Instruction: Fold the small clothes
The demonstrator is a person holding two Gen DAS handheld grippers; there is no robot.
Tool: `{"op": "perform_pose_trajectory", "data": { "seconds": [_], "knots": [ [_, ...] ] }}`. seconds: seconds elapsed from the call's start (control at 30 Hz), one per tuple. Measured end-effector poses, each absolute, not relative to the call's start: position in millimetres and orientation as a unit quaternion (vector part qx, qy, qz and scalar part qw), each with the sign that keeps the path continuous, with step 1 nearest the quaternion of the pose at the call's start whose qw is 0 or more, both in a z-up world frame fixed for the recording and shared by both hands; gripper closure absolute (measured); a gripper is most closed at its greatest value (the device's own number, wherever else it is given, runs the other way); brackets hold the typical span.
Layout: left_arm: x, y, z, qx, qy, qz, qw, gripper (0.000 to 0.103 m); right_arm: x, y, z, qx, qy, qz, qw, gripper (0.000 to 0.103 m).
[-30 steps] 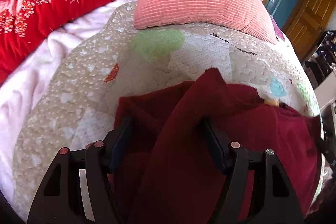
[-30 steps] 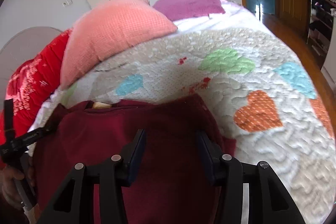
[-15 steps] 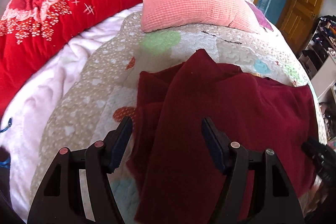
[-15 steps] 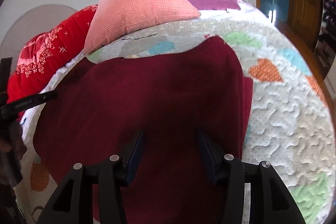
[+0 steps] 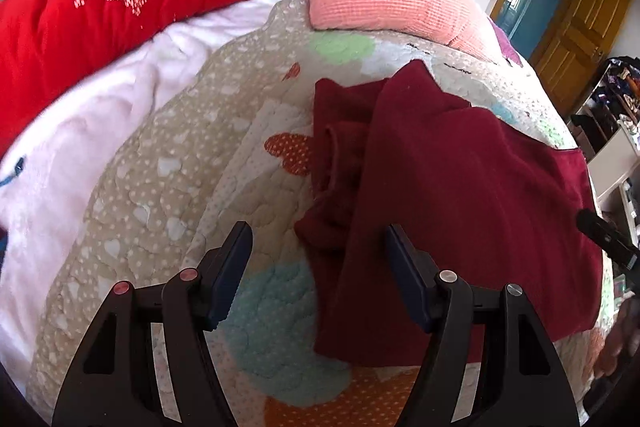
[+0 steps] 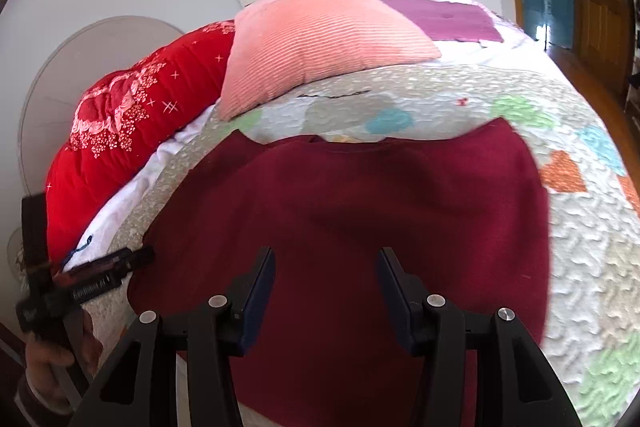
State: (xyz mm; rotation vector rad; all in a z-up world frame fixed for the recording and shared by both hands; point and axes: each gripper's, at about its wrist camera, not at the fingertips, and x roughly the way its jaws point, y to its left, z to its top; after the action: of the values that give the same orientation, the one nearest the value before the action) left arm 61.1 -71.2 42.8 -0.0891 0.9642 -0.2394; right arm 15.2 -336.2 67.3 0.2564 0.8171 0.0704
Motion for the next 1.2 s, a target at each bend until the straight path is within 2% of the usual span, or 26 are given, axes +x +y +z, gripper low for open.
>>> {"op": "perform_pose_trajectory", "data": {
  "seconds": [0.2,0.43,0.63,0.87,1.07,1.1,1.13,1.2],
  "knots": [
    [68,-71,38,-0.061,0.473,-0.123,0.87,0.034,48,-329,27,0.117,0.446,0.008,0.887,0.052],
    [73,-72,40,-0.075,0.467,-0.125,0.872,0.034,41,-329,46,0.129,0.423,0.032,0.896,0.052],
    [82,-83,49,-0.055,0.458,-0.127,0.878,0.034,15,-355,65,0.125,0.389,-0.015,0.913,0.049],
    [128,-106,68,-0.037,0.454,-0.13,0.881,0.034,-15,-395,67,0.132,0.378,-0.053,0.915,0.048],
    [166,-145,62,0.013,0.475,-0.142,0.868,0.034,-20,-412,55,0.188,0.358,-0.037,0.914,0.048],
    [172,-150,59,0.021,0.479,-0.14,0.866,0.038,-19,-414,52,0.196,0.355,-0.034,0.913,0.048],
    [176,-154,55,0.029,0.482,-0.138,0.865,0.061,-19,-414,50,0.203,0.352,-0.031,0.913,0.048],
    [185,-160,47,0.033,0.499,-0.143,0.854,0.09,-16,-415,45,0.221,0.341,-0.025,0.913,0.048]
  ]
}}
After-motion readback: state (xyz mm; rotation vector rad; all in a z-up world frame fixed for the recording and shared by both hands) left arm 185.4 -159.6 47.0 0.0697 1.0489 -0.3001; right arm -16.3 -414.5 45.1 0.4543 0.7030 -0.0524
